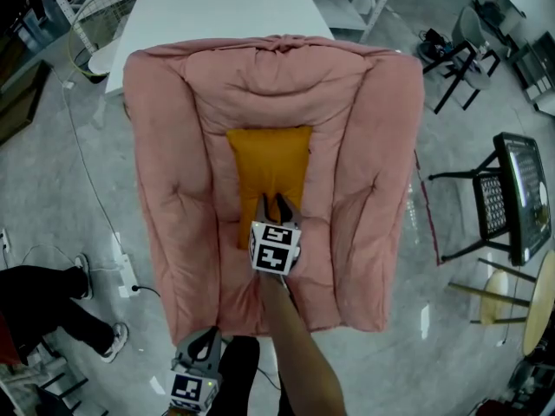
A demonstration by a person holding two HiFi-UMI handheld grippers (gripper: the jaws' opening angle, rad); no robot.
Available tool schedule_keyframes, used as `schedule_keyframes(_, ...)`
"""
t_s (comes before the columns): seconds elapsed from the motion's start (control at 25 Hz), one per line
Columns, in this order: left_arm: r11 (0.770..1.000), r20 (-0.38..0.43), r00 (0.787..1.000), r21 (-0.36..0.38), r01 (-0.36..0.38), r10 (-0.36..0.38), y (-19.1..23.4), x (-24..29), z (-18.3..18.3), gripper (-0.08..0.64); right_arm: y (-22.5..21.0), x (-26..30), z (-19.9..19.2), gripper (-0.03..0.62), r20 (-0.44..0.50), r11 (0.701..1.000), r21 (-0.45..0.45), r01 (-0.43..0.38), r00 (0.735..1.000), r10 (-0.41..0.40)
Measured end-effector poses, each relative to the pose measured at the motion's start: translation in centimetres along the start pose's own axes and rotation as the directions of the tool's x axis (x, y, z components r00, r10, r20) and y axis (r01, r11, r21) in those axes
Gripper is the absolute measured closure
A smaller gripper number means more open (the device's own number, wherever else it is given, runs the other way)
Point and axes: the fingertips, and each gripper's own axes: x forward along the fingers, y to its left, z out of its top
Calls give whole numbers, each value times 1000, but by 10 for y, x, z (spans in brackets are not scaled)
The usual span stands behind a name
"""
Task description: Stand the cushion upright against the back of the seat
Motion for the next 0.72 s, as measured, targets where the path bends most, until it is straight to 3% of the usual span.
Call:
schedule_keyframes(0.44, 1000, 31, 1000, 20, -6, 5, -24, 2, 10, 546, -1, -54, -16, 434, -24, 993, -57, -105, 994, 104)
schedule_keyframes(0.72, 999, 53, 999, 37, -9, 7, -44, 9, 20, 546, 0, -127, -21, 434, 30, 965, -137, -225, 973, 231)
